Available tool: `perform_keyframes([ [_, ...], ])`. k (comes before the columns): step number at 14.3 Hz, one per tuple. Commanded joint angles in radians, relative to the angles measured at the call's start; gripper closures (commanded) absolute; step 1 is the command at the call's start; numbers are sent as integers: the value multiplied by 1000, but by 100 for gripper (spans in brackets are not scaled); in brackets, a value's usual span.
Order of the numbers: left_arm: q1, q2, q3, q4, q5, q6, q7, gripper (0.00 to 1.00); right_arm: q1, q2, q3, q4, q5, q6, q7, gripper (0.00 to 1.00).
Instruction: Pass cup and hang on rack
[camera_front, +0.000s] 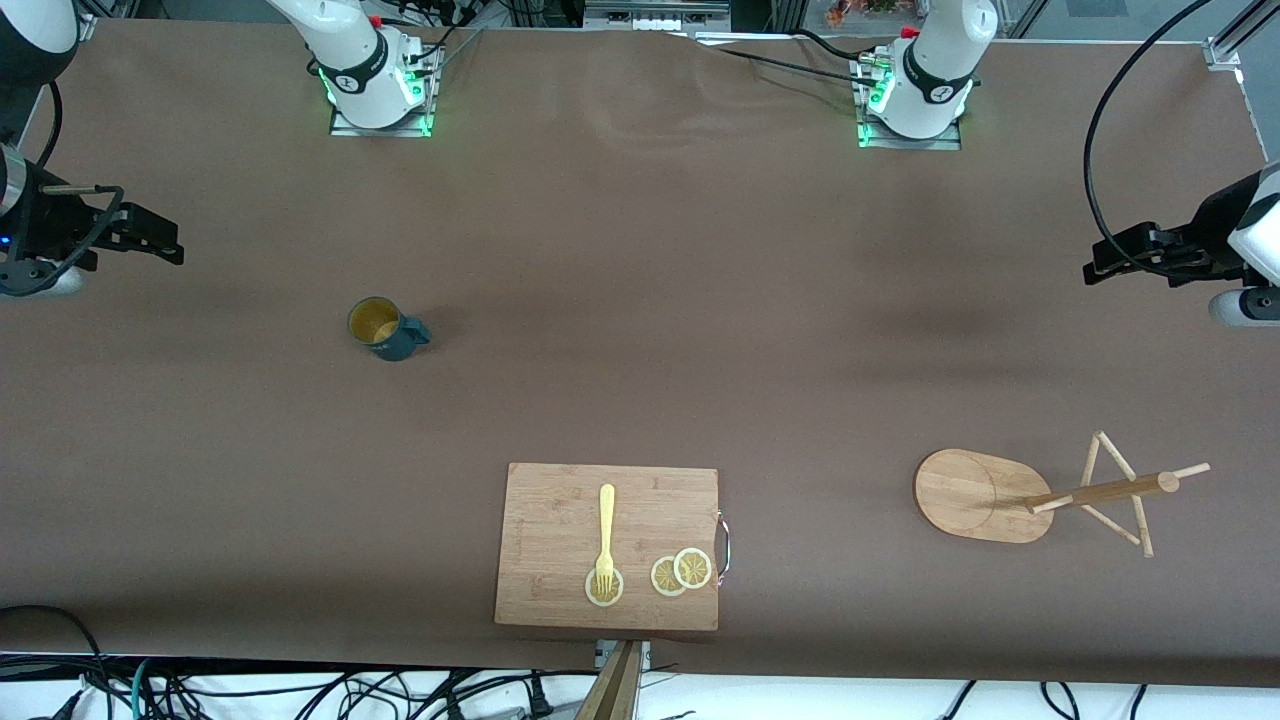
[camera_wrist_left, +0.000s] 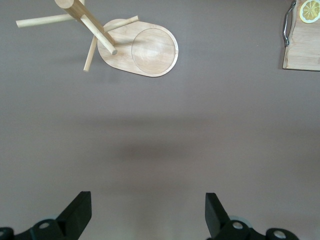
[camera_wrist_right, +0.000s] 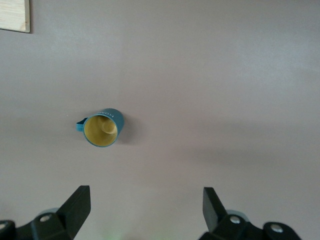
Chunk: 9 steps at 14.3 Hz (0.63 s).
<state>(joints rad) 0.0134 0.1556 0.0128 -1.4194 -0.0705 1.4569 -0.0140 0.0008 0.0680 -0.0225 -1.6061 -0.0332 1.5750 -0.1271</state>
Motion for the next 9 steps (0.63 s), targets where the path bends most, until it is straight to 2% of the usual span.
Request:
perform_keyframes([
  [1, -7, 15, -2, 33, 21, -4, 6, 0, -2, 10, 1, 15, 13, -23, 4, 1],
  [3, -1, 15, 0, 33, 23, -4, 6, 0, -4, 10, -2, 12, 47, -23, 3, 1],
  [9, -1, 15, 0, 33, 29, -4, 5, 0, -2, 3, 4, -3, 48, -38, 1, 1],
])
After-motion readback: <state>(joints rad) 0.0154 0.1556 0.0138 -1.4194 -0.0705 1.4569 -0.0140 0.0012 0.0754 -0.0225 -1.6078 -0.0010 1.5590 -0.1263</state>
